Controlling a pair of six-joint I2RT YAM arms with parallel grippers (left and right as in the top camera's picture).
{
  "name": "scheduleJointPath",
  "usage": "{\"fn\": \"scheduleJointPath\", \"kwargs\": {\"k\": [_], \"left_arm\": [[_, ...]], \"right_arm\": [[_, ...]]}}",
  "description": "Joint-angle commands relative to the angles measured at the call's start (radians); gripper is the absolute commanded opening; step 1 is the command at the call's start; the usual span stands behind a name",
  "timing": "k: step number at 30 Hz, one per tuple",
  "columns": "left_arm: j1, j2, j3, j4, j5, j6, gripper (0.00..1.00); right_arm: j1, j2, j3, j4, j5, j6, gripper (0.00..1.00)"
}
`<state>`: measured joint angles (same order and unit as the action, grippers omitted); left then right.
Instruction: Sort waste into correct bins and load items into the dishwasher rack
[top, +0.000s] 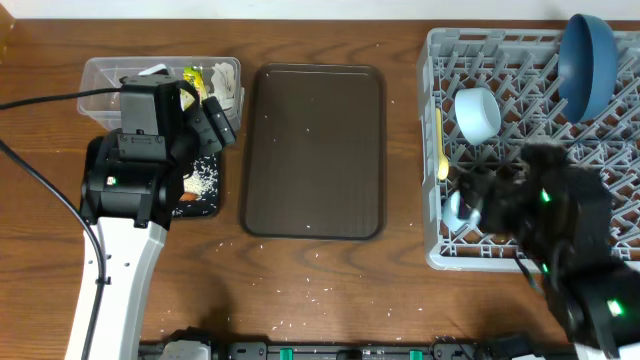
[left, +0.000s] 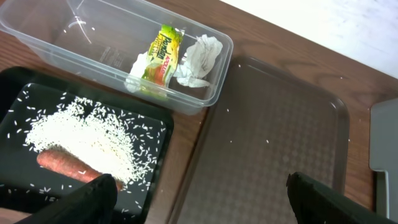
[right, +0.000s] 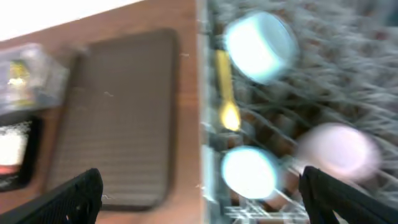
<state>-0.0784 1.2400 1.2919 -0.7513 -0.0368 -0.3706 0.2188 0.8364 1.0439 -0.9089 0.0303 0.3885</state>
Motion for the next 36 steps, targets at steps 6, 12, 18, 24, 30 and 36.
{"fn": "scheduleJointPath", "kwargs": {"k": [6,12,18,24,30,36], "left_arm": [[0.004,0.002,0.002,0.003,-0.009,-0.009,0.89],[0.004,0.002,0.002,0.003,-0.009,-0.009,0.89],[0.004,0.002,0.002,0.003,-0.009,-0.009,0.89],[0.004,0.002,0.002,0.003,-0.009,-0.009,0.90],[0.004,0.002,0.002,0.003,-0.009,-0.009,0.90],[0.004,0.002,0.002,0.003,-0.009,-0.009,0.89]], "right_arm": [[-0.037,-0.111,-0.010,-0.099,0.351,-0.152,0.99],[-0.129,-0.258,-0.170,0.060,0.303,-0.170,0.99],[-0.254,-0.459,-0.454,0.317,0.119,-0.170,0.99],[-0.269,-0.582,-0.684,0.570,0.068,-0.182,0.99],[-0.229,-0.646,-0.879,0.773,0.067,-0.274,0.99],[-0.210,-0.696,-0.996,0.816,0.070,-0.274,0.99]]}}
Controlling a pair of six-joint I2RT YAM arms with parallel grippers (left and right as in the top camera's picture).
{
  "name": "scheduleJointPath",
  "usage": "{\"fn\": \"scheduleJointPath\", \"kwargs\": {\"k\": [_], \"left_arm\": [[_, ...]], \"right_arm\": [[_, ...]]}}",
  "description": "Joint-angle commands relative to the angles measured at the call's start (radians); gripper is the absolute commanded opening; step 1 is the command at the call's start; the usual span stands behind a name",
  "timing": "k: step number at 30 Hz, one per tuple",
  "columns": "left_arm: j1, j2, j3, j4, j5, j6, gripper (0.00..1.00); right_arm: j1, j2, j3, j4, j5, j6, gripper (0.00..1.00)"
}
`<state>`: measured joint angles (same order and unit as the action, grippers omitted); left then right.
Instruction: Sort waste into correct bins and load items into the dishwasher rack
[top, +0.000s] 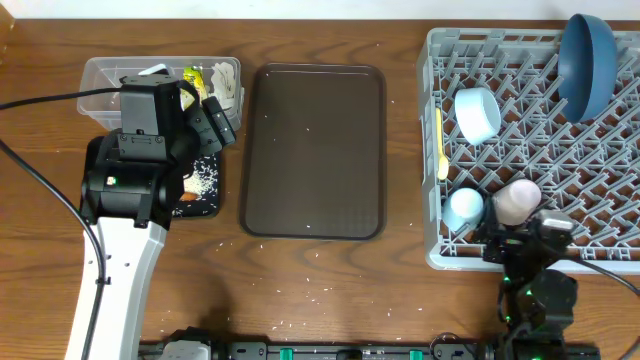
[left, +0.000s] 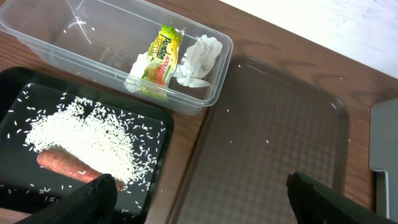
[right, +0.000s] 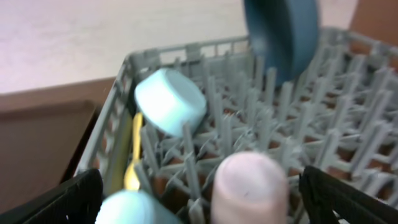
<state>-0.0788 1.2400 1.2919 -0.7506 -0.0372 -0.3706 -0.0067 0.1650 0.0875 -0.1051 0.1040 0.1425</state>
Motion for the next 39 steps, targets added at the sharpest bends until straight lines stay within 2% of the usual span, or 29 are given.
{"fn": "scheduleJointPath", "kwargs": {"k": [1,15,39], "left_arm": [[0.005,0.002,0.002,0.002,-0.008,-0.009,0.89],[0.005,0.002,0.002,0.002,-0.008,-0.009,0.89],[0.005,0.002,0.002,0.002,-0.008,-0.009,0.90]], "right_arm": [[0.018,-0.031,-0.055,0.012,-0.004,-0.027,0.99],[0.078,-0.161,-0.076,0.031,-0.004,-0.027,0.99],[0.079,-0.160,-0.082,0.041,-0.004,-0.027,0.99]]}}
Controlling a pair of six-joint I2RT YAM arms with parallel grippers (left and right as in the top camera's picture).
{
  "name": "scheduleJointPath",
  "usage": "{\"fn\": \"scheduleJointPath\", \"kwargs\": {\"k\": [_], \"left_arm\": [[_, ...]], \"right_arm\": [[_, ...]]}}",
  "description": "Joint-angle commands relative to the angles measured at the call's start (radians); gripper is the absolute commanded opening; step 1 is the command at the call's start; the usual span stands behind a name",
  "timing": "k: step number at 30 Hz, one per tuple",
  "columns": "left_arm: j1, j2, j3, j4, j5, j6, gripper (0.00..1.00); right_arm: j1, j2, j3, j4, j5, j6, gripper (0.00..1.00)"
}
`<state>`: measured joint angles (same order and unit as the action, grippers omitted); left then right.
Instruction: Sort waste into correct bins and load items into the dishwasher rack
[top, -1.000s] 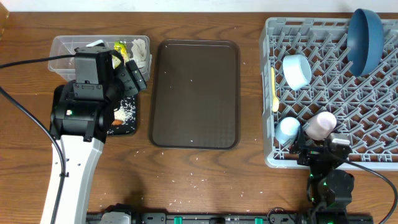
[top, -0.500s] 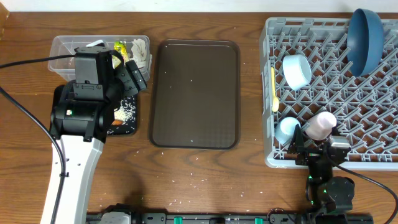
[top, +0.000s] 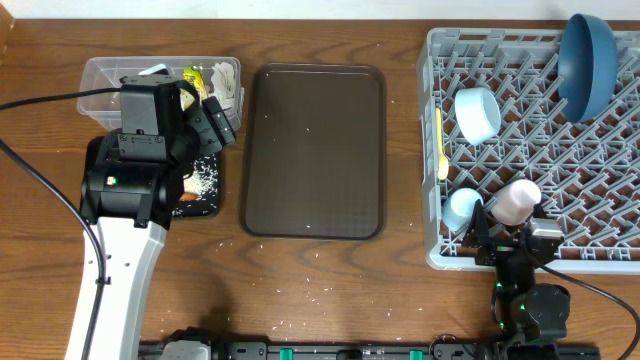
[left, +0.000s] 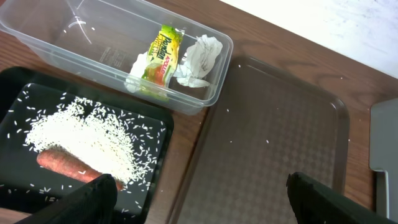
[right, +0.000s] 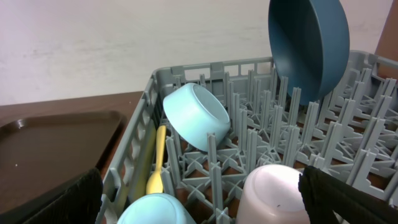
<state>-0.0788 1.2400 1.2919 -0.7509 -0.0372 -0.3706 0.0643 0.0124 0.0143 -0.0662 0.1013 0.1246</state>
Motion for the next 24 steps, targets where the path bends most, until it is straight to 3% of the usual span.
{"fn": "scheduleJointPath", "kwargs": {"k": [1,9,17,21,24], "left_arm": [[0.005,0.002,0.002,0.003,-0.008,-0.009,0.89],[0.004,-0.095,-0.045,0.003,-0.008,-0.009,0.89],[0.004,-0.385,-0.331,-0.003,-0.008,-0.008,0.89],[0.004,-0.584,-0.544,0.201,0.014,0.014,0.89],[0.004,-0.748,-0.728,0.436,0.138,0.203,0.89]], "right_arm": [[0.008,-0.008,-0.008,0.002,-0.001,-0.010,0.99],[0.008,-0.008,-0.008,0.002,-0.001,-0.010,0.99],[0.008,-0.008,-0.008,0.002,-0.001,-0.010,0.99],[0.008,-0.008,-0.008,0.002,-0.001,-0.010,0.99],[0.008,-0.008,-0.008,0.002,-0.001,-0.010,0.99]]}}
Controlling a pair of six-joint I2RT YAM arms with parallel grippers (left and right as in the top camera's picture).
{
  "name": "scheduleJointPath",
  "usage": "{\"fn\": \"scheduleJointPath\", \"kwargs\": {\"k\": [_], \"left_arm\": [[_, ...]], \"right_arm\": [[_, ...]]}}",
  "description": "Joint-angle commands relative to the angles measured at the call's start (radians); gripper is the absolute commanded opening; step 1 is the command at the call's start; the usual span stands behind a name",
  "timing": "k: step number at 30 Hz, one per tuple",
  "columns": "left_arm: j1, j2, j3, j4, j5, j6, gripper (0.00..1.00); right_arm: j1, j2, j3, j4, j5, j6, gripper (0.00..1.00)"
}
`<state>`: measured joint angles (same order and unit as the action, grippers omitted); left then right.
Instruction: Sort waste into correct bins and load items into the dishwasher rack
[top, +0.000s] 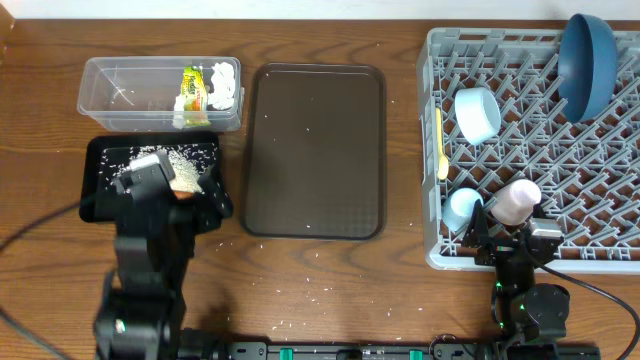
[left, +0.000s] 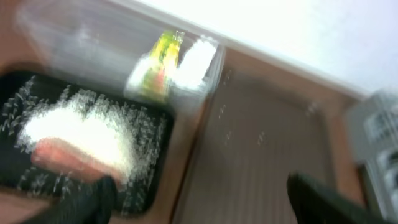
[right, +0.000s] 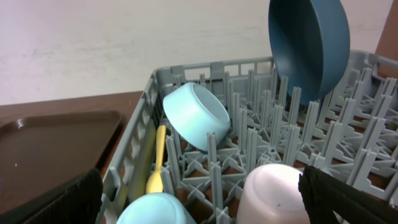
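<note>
The clear waste bin (top: 130, 95) holds a yellow-green wrapper (top: 188, 85) and crumpled tissue (top: 222, 82). Rice and a carrot (left: 68, 157) lie in the black bin (top: 105, 160). My left gripper (top: 207, 196) hovers open and empty over that bin's right end; its wrist view is blurred, the left gripper (left: 199, 200) wide apart. The grey dishwasher rack (top: 432, 262) carries a dark blue bowl (top: 588, 60), two light blue cups (top: 477, 112), a pink cup (right: 277, 190) and a yellow spoon (right: 158, 162). My right gripper (top: 510, 243) sits low at the rack's front edge, open.
A bare brown serving tray (top: 315, 150) lies between the bins and the rack. Rice grains are scattered on the wooden table (top: 310, 290) in front of it. The left arm's body stands near the front left edge.
My left arm has drawn back toward the front edge, uncovering the clear bin in the overhead view, and its wrist view is now blurred. The right arm has not moved.
At first the right arm was a blur over the rack's front while the left arm stood over the bins. Then the right arm was down at the rack's front edge, and it stayed there. Now the left arm has pulled back too.
</note>
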<state>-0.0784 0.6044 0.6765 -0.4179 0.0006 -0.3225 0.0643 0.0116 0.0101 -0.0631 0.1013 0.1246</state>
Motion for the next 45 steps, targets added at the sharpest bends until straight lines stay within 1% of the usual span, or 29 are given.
{"fn": "scheduleJointPath", "kwargs": {"k": [1,3,8,15,22,29,45], "left_arm": [[0.003,-0.153,-0.160,0.156,0.130,0.201,0.89],[0.003,-0.231,-0.246,0.237,0.144,0.238,0.89],[0.003,-0.385,-0.433,0.382,0.086,0.240,0.89],[0.003,-0.502,-0.599,0.483,0.058,0.248,0.89],[0.003,-0.590,-0.674,0.478,0.059,0.251,0.90],[0.004,-0.603,-0.673,0.348,0.058,0.252,0.90],[0.004,-0.600,-0.673,0.351,0.059,0.251,0.89]], "right_arm": [[0.008,-0.007,-0.004,-0.001,-0.001,-0.010,0.99],[0.008,-0.007,-0.004,-0.001,-0.001,-0.010,0.99],[0.008,-0.007,-0.004,-0.001,-0.001,-0.010,0.99],[0.008,-0.007,-0.004,-0.001,-0.001,-0.010,0.99],[0.008,-0.007,-0.004,-0.001,-0.001,-0.010,0.99],[0.008,-0.007,-0.004,-0.001,-0.001,-0.010,0.99],[0.008,-0.007,-0.004,-0.001,-0.001,-0.010,0.99]]}}
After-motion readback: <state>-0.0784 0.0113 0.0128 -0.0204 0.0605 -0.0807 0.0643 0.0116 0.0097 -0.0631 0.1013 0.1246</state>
